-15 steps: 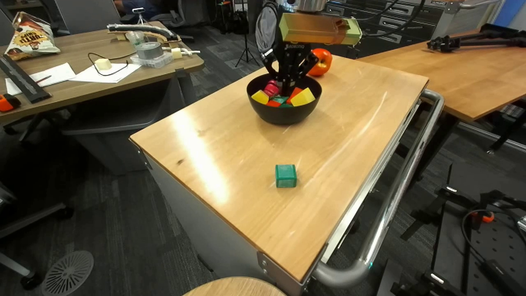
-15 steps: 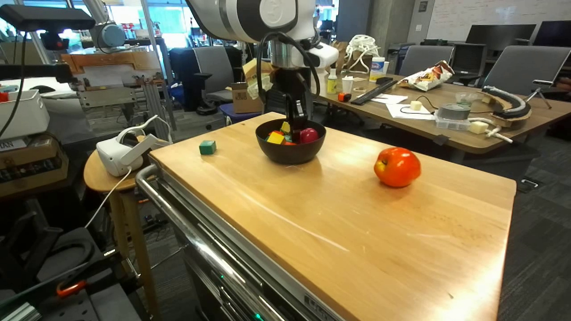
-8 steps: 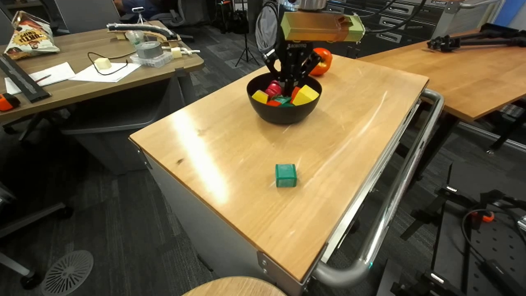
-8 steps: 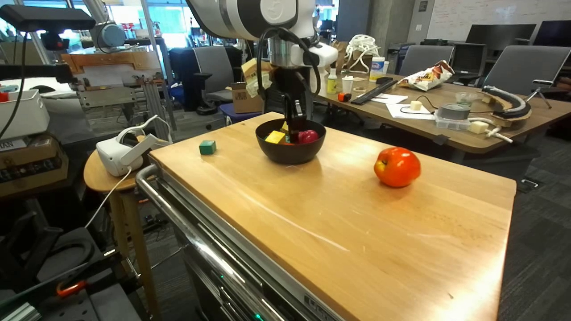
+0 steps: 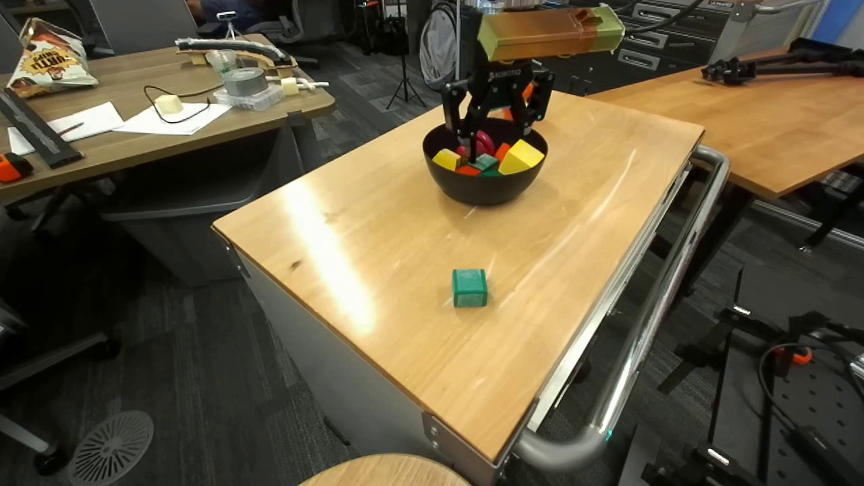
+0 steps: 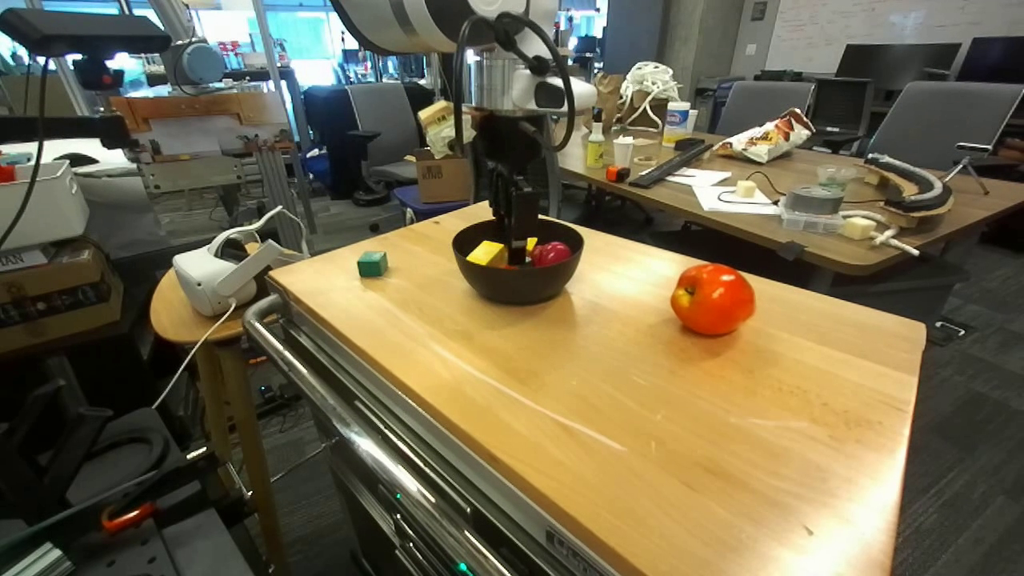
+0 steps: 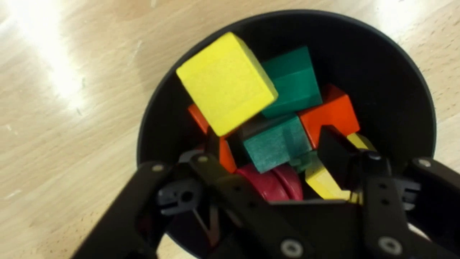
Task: Remove the blocks from the black bowl
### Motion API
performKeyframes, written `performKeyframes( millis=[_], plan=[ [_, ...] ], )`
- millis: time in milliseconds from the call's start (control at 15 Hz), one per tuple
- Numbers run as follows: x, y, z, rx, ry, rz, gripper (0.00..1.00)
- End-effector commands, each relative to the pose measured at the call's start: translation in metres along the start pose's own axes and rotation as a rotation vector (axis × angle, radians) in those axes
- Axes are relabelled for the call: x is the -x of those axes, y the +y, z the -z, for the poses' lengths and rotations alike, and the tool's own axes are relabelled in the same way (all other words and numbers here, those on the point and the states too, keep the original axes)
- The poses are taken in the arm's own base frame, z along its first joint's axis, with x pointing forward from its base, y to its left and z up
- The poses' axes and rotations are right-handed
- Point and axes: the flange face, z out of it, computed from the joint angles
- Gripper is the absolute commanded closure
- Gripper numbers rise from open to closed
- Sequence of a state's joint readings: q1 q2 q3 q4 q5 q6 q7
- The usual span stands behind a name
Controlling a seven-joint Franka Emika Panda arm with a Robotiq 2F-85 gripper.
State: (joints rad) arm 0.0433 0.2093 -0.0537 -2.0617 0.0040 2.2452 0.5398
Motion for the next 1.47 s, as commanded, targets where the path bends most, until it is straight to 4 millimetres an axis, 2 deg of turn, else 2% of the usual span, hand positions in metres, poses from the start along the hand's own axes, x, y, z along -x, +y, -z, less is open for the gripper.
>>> performKeyframes(
  millis=[0, 400, 467, 533, 600, 667, 733, 867, 1200, 1267, 1400],
  plan=[
    [0.005, 0.005, 0.014, 0.025, 0.000, 0.018, 0.01],
    [0.011, 0.007, 0.006, 0.044, -0.078, 0.043, 0.00],
    [0.013, 0.008, 0.004, 0.056, -0.091, 0.048, 0.09],
    [0.014, 0.008, 0.002, 0.065, -0.109, 0.057, 0.11],
    [0.016, 0.009, 0.001, 0.072, -0.124, 0.064, 0.18],
    [0.017, 0.009, 0.001, 0.077, -0.132, 0.068, 0.14],
    [0.018, 0.009, 0.000, 0.079, -0.142, 0.074, 0.37],
    [0.019, 0.008, -0.001, 0.082, -0.150, 0.082, 0.41],
    [0.019, 0.005, 0.004, 0.071, -0.151, 0.084, 0.81],
    [0.019, 0.004, 0.008, 0.066, -0.144, 0.084, 0.86],
    [0.020, 0.001, 0.019, 0.045, -0.128, 0.087, 0.86]
  ],
)
